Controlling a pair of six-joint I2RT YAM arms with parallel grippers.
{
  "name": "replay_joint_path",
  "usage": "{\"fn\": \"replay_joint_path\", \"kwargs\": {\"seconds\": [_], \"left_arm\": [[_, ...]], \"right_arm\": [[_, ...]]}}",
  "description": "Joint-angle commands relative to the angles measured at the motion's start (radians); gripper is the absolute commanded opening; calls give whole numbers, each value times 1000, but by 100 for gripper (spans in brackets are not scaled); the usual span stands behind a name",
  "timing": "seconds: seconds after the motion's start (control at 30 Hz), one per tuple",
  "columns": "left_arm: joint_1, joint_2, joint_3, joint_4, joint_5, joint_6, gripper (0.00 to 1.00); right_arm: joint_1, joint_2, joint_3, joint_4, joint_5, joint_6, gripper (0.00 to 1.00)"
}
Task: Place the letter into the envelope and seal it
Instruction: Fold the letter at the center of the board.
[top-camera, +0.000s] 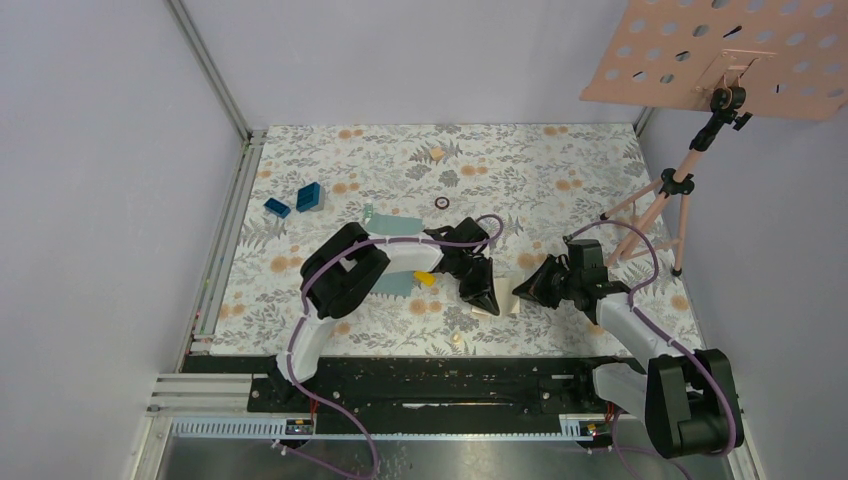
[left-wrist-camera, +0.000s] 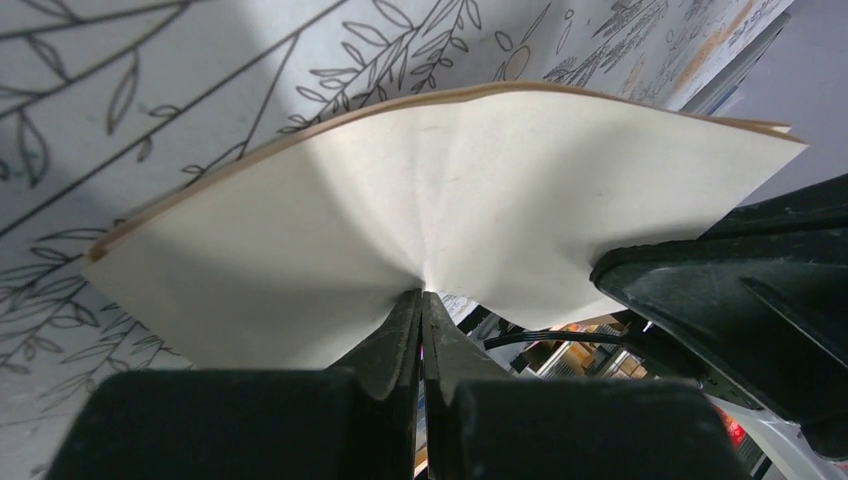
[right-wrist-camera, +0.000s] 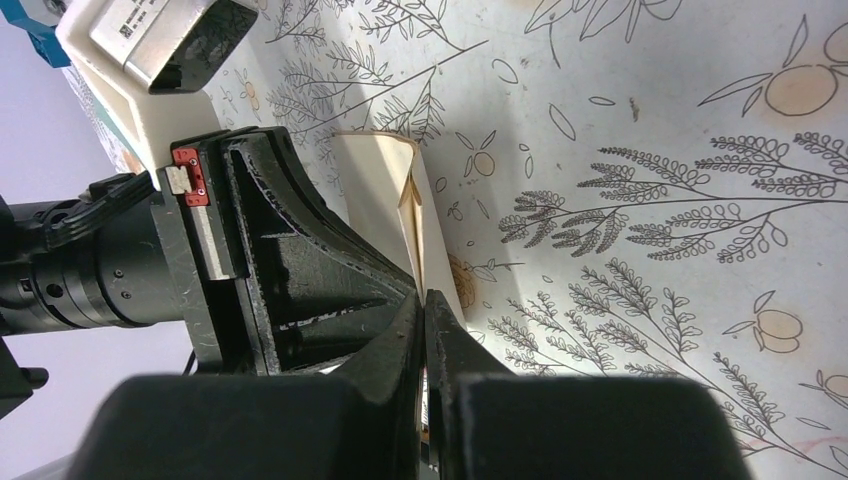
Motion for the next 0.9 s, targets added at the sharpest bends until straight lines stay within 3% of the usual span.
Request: {"fn": "replay_joint_path", "kwargs": {"seconds": [0.0, 0.47, 0.87], "left_arm": [[-20, 22, 28, -14, -77, -9, 1], [-18, 48, 63, -66, -68, 34, 0], [136, -204, -89, 14, -14, 79, 1]], "right_arm": [[21, -25, 4, -6, 11, 18, 0], [126, 21, 16, 58, 48, 89, 0], [126, 89, 52, 7, 109, 23, 0]]}}
